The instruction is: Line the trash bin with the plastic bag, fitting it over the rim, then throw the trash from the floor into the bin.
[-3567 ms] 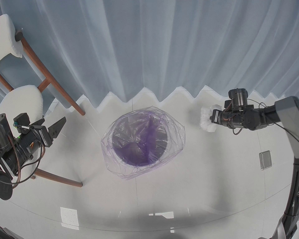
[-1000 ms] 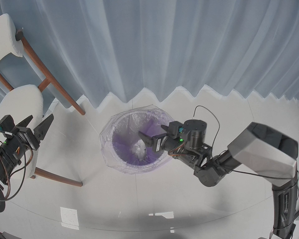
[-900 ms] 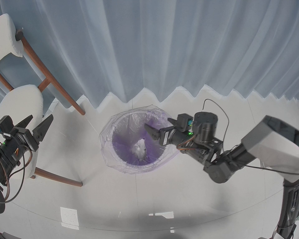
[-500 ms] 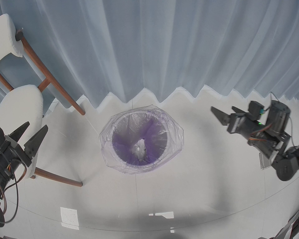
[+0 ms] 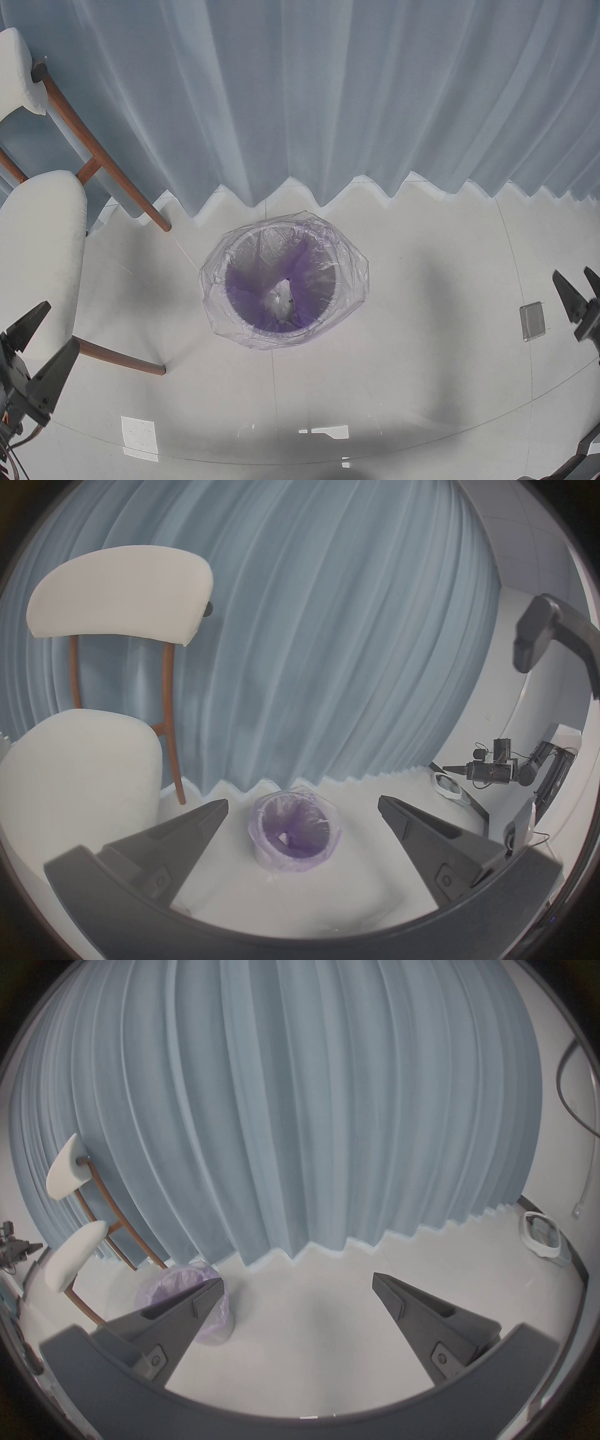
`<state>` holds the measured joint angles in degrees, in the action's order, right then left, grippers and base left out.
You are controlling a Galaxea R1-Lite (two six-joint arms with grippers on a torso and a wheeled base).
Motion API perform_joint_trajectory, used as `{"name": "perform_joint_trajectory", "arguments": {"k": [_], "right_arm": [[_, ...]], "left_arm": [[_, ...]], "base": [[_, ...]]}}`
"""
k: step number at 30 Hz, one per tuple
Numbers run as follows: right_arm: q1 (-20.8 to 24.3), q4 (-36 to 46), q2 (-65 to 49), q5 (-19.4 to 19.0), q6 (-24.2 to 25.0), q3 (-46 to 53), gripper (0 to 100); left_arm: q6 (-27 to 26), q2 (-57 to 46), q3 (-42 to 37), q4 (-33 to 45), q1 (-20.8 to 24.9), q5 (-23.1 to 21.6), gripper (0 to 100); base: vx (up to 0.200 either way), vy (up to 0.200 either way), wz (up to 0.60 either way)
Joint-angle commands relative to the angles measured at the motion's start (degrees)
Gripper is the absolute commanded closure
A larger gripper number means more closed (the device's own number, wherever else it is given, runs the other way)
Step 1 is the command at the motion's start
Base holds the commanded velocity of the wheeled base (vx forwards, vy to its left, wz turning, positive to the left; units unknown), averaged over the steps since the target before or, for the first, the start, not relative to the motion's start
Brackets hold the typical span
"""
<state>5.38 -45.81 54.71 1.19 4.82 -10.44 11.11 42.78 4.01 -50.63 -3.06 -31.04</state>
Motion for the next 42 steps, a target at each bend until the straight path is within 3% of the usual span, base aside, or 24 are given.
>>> {"name": "perform_joint_trajectory", "arguments": {"k": [1,2,3,4,6,7,8,11,14,15,18,22,27,33,37,41,42], "right_arm": [[-5.38,44.76,-53.83,3.29,-7.36,9.64,0],[-5.38,44.76,-53.83,3.29,-7.36,9.64,0],[-5.46,42.74,-54.71,3.38,-5.08,10.44,0],[-5.46,44.23,-54.71,3.38,-3.76,10.17,0],[-5.46,45.28,-54.71,3.38,-1.48,9.64,0],[-5.46,45.28,-54.71,3.38,-1.3,9.64,0],[-5.46,45.11,-54.71,3.38,-0.95,9.73,0],[-5.46,44.58,-54.71,3.11,-3.32,9.82,0],[-5.46,45.99,-54.71,-3.48,-7.01,10.35,0],[-5.46,45.99,-54.71,-3.39,-8.16,10.35,0],[-5.46,45.99,-54.71,-1.11,-2.88,10.35,0],[-5.46,45.99,-54.71,0.04,-3.32,10.35,0],[-5.46,45.99,-54.71,0.04,-3.32,10.35,0],[-5.46,45.99,-54.71,0.04,-3.32,10.35,0],[-5.46,45.99,-54.71,0.04,-3.67,10.35,0],[-5.46,46.08,-54.71,-0.05,-4.29,10.35,0],[-5.46,46.08,-54.71,-0.05,-4.29,10.35,0]], "left_arm": [[-1.09,-42.78,-4.01,36.04,2.71,-7.99,0],[-1.09,-42.78,-4.01,36.04,2.71,-7.99,0],[-8.64,-42.69,-4.01,40.17,2.71,4.93,0],[-9.61,-42.78,-4.01,42.98,2.71,12.14,0],[-9.08,-42.78,-4.01,48.08,2.71,22.42,0],[-9.0,-42.78,-4.01,48.25,2.71,23.3,0],[-6.36,-42.78,-4.01,47.2,2.71,30.25,0],[-5.22,-42.78,-4.01,46.85,2.71,32.09,0],[-10.31,-42.69,-4.01,47.2,2.71,33.67,0],[-12.78,-42.69,-4.01,47.46,2.8,33.41,0],[-15.76,-42.34,-3.75,49.48,2.71,29.28,0],[-15.32,-42.6,-3.48,49.66,2.97,27.17,0],[-14.53,-42.51,-3.4,49.4,2.97,15.04,0],[-14.53,-42.51,-3.4,49.48,3.06,12.84,0],[-14.71,-42.51,-3.22,49.66,3.06,4.93,0],[-14.88,-42.51,-3.48,48.87,2.97,4.41,0],[-14.53,-42.51,-3.66,48.52,2.97,6.43,0]], "base": [[0.0,0.0,0.0],[0.0,0.0,0.0],[0.0,0.0,0.0],[0.0,0.0,0.0],[0.0,0.0,0.0],[0.0,0.0,0.0],[0.0,0.0,0.0],[0.0,0.0,0.0],[0.0,0.0,0.0],[0.0,0.0,0.0],[0.0,0.0,0.0],[0.0,0.0,0.0],[0.0,0.0,0.0],[0.0,0.0,0.0],[0.0,0.0,0.0],[0.0,0.0,0.0],[0.0,0.0,0.0]]}}
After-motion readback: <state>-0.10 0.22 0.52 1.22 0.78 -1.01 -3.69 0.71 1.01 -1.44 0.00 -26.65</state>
